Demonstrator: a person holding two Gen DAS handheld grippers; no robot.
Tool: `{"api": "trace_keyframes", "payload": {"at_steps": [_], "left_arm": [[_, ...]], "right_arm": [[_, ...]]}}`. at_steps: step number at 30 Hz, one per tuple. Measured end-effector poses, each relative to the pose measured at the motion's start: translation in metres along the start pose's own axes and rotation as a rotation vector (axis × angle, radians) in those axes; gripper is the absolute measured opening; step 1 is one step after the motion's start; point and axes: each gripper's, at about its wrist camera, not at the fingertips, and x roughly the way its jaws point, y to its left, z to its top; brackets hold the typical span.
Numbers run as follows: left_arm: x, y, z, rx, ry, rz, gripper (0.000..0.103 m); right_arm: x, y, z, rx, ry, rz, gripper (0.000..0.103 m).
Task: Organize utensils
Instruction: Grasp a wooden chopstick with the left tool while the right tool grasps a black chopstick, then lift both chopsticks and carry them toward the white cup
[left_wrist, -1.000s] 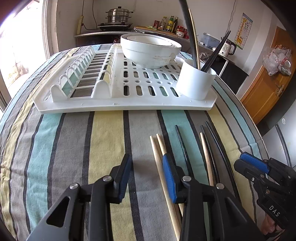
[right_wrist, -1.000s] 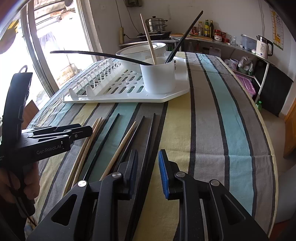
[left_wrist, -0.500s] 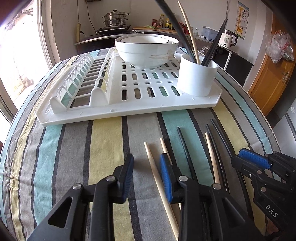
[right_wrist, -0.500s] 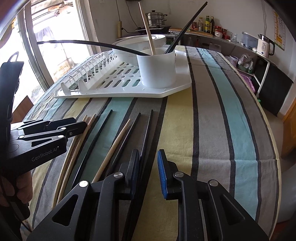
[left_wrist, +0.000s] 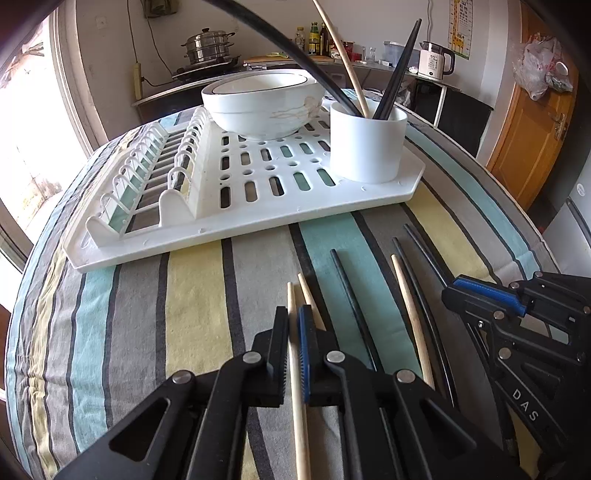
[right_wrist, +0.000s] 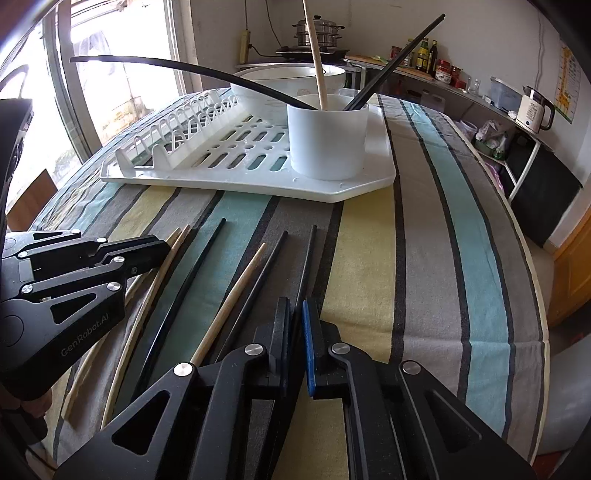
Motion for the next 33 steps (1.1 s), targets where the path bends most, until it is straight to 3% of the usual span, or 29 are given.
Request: {"api": "trace_keyframes", "payload": {"at_steps": [14,28,33], "left_arm": [[-0.001,0.007,-0.003,-0.022,-0.002,-0.043,0.006],[-0.003,0.009,-0.004,-0.024,-0.005,-0.056,0.006],[-0.010,0.010,-0.005,-0.029,-0.018,-0.081,0.006]], "right_arm": [[0.011,0.000,0.018,-0.042,0.062,-0.013,0.008],[0.015,-0.007,0.024,-0.008,0.045,0.027,0.005],[0.003,-0.013,0.023,0.024,0.002,0.059,0.005]]}}
